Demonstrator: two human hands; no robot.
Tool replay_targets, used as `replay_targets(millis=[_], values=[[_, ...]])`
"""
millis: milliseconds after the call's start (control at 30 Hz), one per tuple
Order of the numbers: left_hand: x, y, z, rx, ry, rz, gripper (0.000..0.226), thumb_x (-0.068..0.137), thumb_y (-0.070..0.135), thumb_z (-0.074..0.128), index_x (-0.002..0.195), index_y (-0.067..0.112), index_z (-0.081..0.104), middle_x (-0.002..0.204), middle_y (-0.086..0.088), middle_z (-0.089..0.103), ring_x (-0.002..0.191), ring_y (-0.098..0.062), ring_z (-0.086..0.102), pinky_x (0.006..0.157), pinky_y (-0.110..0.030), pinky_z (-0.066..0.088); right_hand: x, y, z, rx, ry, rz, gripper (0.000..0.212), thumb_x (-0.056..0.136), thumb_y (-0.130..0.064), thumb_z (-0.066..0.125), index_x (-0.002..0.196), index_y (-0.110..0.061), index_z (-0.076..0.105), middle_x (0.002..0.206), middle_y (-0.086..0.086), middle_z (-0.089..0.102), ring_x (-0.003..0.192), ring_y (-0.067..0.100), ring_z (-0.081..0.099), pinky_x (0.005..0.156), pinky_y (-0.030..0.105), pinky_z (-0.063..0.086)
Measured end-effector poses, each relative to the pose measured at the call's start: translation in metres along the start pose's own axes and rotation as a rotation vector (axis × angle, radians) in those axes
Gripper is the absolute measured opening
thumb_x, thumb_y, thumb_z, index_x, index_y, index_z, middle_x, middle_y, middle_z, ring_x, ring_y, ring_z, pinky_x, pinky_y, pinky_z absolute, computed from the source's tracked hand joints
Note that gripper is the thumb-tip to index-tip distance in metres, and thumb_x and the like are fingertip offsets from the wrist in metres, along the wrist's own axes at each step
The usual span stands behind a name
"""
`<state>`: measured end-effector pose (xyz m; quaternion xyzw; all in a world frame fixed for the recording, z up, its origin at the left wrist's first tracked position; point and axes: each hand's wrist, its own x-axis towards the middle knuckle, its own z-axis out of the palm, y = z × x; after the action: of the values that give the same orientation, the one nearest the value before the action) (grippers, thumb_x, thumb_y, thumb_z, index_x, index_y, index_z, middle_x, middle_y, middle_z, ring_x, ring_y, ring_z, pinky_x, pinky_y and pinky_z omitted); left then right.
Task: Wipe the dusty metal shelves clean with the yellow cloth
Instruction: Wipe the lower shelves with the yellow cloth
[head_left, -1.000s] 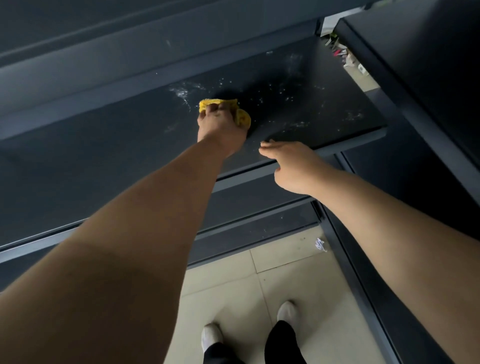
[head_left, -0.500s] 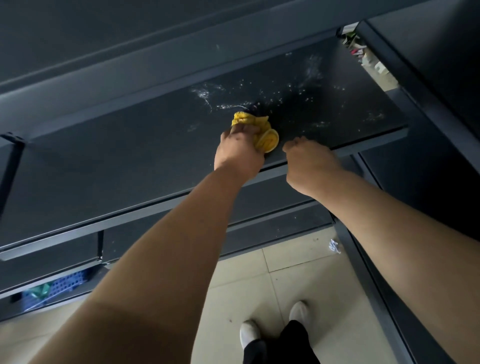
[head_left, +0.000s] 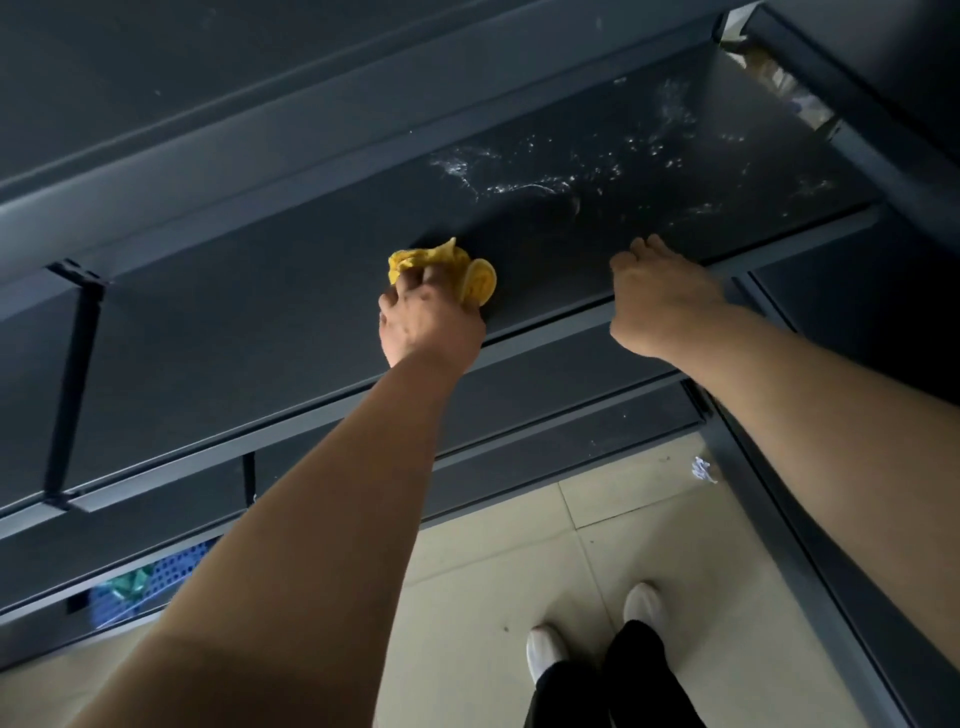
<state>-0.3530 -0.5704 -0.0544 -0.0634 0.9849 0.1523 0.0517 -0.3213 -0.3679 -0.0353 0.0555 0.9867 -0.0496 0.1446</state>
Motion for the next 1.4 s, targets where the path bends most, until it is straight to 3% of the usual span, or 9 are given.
replay_targets(millis=[167,367,500,633,733,900,1067,1267,1400], values=[[0.020,-0.005,0.006,-0.049,0.034,-0.040,0.056,0.091,0.045,0.050,0.137,0.015,0.043,0.140,-0.012,0.040,0.126,-0.037,0.037,0.105,-0.044,0.035,0.008,0.006,-0.002,0.099,0.052,-0.025,0.053,0.089,-0.001,0.051,0.140,-0.008,0.041,0.146,0.011,0.040,0.146,0.025,0.021,0.110,0.042,0.033],[0.080,0.011,0.021,0.002,0.102,0.011,0.068,0.078,0.065,0.030,0.122,0.022,0.058,0.130,-0.008,0.054,0.121,-0.032,0.046,0.106,-0.044,0.033,0.038,0.016,-0.005,0.152,0.166,-0.086,0.051,0.089,-0.005,0.051,0.140,-0.010,0.043,0.143,0.009,0.044,0.145,0.024,0.024,0.105,0.045,0.038],[0.119,0.031,0.025,-0.033,0.128,-0.014,0.063,0.079,0.057,0.038,0.127,0.021,0.057,0.133,-0.009,0.053,0.123,-0.034,0.046,0.107,-0.042,0.035,0.061,0.033,-0.006,0.101,0.174,-0.089,0.049,0.090,-0.010,0.050,0.139,-0.009,0.045,0.145,0.009,0.042,0.145,0.026,0.023,0.107,0.046,0.036],[0.147,0.050,0.027,-0.091,0.178,-0.038,0.060,0.076,0.054,0.039,0.122,0.020,0.060,0.127,-0.010,0.057,0.122,-0.032,0.048,0.107,-0.039,0.036,0.073,0.047,-0.008,0.059,0.148,-0.161,0.039,0.091,-0.014,0.043,0.129,-0.007,0.051,0.130,0.010,0.051,0.124,0.030,0.046,0.094,0.043,0.045],[0.160,0.065,0.024,-0.124,0.170,-0.040,0.050,0.081,0.045,0.045,0.124,0.024,0.060,0.126,-0.009,0.058,0.121,-0.032,0.049,0.106,-0.036,0.038,0.078,0.054,-0.009,0.055,0.152,-0.213,0.037,0.092,-0.015,0.040,0.125,-0.008,0.055,0.131,0.010,0.053,0.121,0.032,0.049,0.094,0.044,0.047],[0.174,0.088,0.024,-0.165,0.162,0.015,0.032,0.076,0.038,0.047,0.097,0.024,0.067,0.110,-0.008,0.066,0.110,-0.031,0.057,0.093,-0.034,0.048,0.081,0.065,-0.015,0.067,0.101,-0.253,0.040,0.096,-0.017,0.036,0.132,-0.012,0.052,0.142,0.008,0.048,0.129,0.029,0.045,0.102,0.045,0.041],[0.177,0.116,0.026,-0.146,0.091,0.127,0.041,0.081,0.042,0.048,0.112,0.021,0.065,0.107,-0.010,0.071,0.108,-0.031,0.062,0.096,-0.039,0.048,0.082,0.066,-0.017,0.113,0.077,-0.265,0.041,0.098,-0.018,0.035,0.136,-0.012,0.049,0.148,0.004,0.042,0.137,0.023,0.038,0.106,0.043,0.037],[0.161,0.146,0.033,-0.154,-0.005,0.280,0.044,0.081,0.046,0.055,0.124,0.039,0.058,0.119,0.001,0.065,0.109,-0.025,0.061,0.087,-0.028,0.048,0.080,0.069,-0.017,0.149,0.039,-0.299,0.048,0.100,-0.019,0.032,0.148,-0.015,0.033,0.160,-0.001,0.019,0.148,0.015,0.017,0.116,0.038,0.028],[0.135,0.146,0.037,-0.156,-0.035,0.337,0.051,0.081,0.044,0.062,0.130,0.034,0.055,0.126,0.000,0.062,0.113,-0.023,0.058,0.089,-0.028,0.049,0.079,0.071,-0.013,0.238,0.047,-0.295,0.050,0.098,-0.014,0.035,0.148,-0.011,0.032,0.160,0.002,0.021,0.148,0.014,0.015,0.118,0.038,0.025]])
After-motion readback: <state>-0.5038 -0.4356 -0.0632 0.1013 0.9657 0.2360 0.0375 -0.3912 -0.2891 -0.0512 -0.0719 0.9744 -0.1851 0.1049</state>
